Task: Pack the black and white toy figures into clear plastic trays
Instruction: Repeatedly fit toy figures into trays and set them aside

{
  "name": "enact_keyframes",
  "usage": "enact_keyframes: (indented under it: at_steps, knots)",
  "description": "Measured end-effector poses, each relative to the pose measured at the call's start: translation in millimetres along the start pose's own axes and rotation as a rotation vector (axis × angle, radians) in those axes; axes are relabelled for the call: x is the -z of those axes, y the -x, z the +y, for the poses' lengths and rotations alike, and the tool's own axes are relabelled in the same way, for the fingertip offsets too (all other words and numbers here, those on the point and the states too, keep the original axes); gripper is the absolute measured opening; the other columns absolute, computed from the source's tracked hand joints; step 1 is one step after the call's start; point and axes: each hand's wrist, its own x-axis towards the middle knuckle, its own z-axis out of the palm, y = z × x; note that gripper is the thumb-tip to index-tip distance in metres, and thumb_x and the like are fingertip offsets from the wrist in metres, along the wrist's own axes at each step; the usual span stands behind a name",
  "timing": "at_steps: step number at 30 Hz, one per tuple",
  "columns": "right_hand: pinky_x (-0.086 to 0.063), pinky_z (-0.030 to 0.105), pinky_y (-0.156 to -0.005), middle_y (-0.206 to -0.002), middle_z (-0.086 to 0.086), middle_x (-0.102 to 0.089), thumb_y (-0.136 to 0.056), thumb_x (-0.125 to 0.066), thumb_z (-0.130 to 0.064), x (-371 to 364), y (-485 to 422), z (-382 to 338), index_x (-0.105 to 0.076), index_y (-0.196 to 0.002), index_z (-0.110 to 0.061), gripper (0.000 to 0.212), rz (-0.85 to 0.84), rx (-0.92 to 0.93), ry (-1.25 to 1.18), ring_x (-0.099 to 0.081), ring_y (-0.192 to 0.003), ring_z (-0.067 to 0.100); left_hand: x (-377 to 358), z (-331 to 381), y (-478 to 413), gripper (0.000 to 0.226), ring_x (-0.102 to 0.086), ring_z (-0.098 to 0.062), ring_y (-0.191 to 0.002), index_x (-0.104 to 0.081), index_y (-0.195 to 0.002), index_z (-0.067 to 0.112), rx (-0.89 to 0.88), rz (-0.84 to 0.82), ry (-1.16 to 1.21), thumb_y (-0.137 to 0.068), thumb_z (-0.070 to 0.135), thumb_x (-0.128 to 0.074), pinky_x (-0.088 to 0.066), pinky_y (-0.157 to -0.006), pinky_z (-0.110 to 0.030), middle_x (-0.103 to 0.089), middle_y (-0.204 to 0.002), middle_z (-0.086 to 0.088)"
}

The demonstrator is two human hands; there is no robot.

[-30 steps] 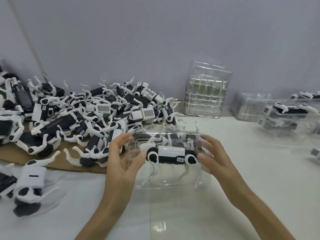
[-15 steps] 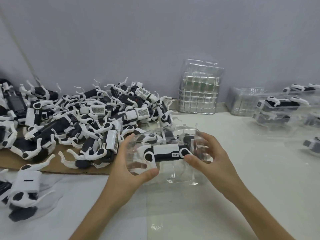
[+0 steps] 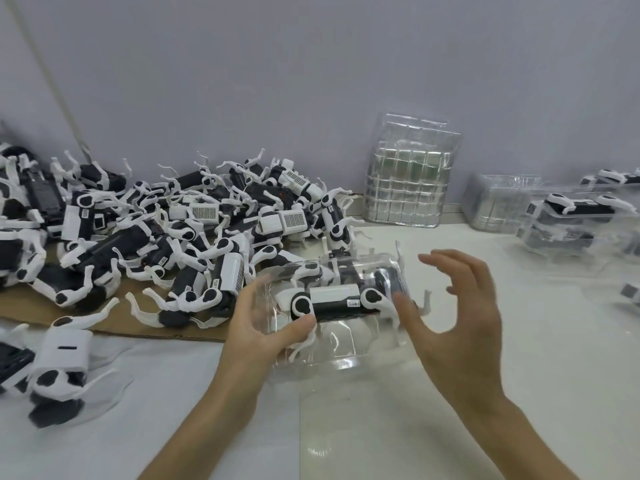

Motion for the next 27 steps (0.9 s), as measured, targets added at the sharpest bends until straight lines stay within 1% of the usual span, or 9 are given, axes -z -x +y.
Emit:
enact_keyframes:
  at_steps: [2,4,6,9,12,17,21,24,27]
  knots:
    - [-0.045,0.030,-0.090,-0.111,-0.006,-0.059,-0.086,-0.066,-0.012,-0.1,4.2,-9.6,-0.067,-0.112,-0.020,0.028,-0.005,0.211,0.001,-0.056,-0.108,0.012,-1.8,-0.8,2.3,0.090,-0.061,-0.011,-0.118,-0.049,-0.122,0.056,-0.054,0.080,-0.003,-0.048,0.039,-0.097,-0.053,-0.095,-0.038,-0.064,-0.120,0.018]
    - [-0.036,0.029,-0.096,-0.110,-0.014,-0.062,-0.080,-0.057,-0.014,-4.3,11.3,-20.6,-0.068,-0.112,-0.028,0.037,-0.230,0.293,0.056,-0.057,-0.105,0.009,-4.2,-0.2,4.1,0.086,-0.067,-0.002,-0.098,-0.048,-0.121,0.058,-0.125,0.132,-0.029,-0.049,0.045,-0.092,-0.055,-0.077,-0.024,-0.066,-0.109,0.019]
    - [-0.025,0.031,-0.107,-0.121,-0.012,-0.062,-0.073,-0.055,-0.019,-11.2,20.3,-26.2,-0.064,-0.119,-0.038,0.051,-0.456,0.306,0.258,-0.055,-0.115,0.012,-6.1,-1.0,6.5,0.093,-0.070,-0.006,-0.091,-0.044,-0.132,0.049,-0.193,0.163,-0.081,-0.054,0.042,-0.094,-0.056,-0.076,-0.028,-0.062,-0.117,0.004]
    - [-0.021,0.045,-0.109,-0.128,-0.001,-0.062,-0.068,-0.045,-0.024,-15.4,30.7,-29.6,-0.056,-0.128,-0.044,0.064,-0.675,0.255,0.517,-0.055,-0.123,0.021,-10.2,-4.0,11.4,0.091,-0.067,-0.016,-0.103,-0.038,-0.137,0.048,-0.290,0.182,-0.175,-0.060,0.040,-0.088,-0.057,-0.088,-0.040,-0.058,-0.124,0.002]
    - [-0.019,0.044,-0.109,-0.128,0.002,-0.060,-0.069,-0.037,-0.025,-16.4,34.3,-31.7,-0.048,-0.129,-0.043,0.064,-0.786,0.199,0.547,-0.056,-0.121,0.023,-16.7,-7.3,17.6,0.089,-0.066,-0.011,-0.106,-0.037,-0.136,0.054,-0.369,0.140,-0.223,-0.063,0.036,-0.086,-0.055,-0.081,-0.022,-0.056,-0.129,0.016]
    - [-0.026,0.031,-0.105,-0.126,-0.001,-0.039,-0.080,-0.048,-0.018,-22.6,39.6,-29.4,-0.034,-0.132,-0.038,0.058,-0.787,0.130,0.372,-0.047,-0.113,0.022,-21.4,-6.2,21.7,0.094,-0.059,0.006,-0.109,-0.032,-0.138,0.054,-0.435,0.135,-0.295,-0.062,0.040,-0.085,-0.049,-0.079,-0.008,-0.049,-0.121,0.041]
    - [-0.027,0.019,-0.100,-0.135,-0.004,-0.028,-0.085,-0.049,-0.010,-23.2,42.6,-28.4,-0.031,-0.138,-0.037,0.062,-0.753,0.110,0.177,-0.034,-0.124,0.016,-19.1,-6.2,21.6,0.097,-0.066,-0.004,-0.099,-0.032,-0.141,0.051,-0.466,0.187,-0.368,-0.060,0.044,-0.086,-0.056,-0.070,-0.025,-0.050,-0.121,0.031]
    - [-0.019,0.011,-0.107,-0.146,-0.002,-0.035,-0.087,-0.048,-0.014,-21.7,41.8,-31.2,-0.042,-0.138,-0.032,0.055,-0.707,0.059,0.096,-0.031,-0.137,0.011,-16.5,-6.4,18.6,0.096,-0.067,-0.006,-0.090,-0.034,-0.141,0.048,-0.465,0.242,-0.349,-0.060,0.046,-0.086,-0.054,-0.066,-0.022,-0.051,-0.110,0.035]
    - [-0.031,0.005,-0.101,-0.128,-0.013,-0.060,-0.084,-0.049,-0.023,-18.7,35.7,-32.8,-0.062,-0.113,-0.028,0.032,-0.431,-0.022,-0.042,-0.051,-0.122,0.001,-12.7,-8.1,17.6,0.095,-0.068,-0.008,-0.088,-0.033,-0.139,0.051,-0.419,0.279,-0.271,-0.062,0.046,-0.088,-0.052,-0.074,-0.022,-0.052,-0.100,0.033]
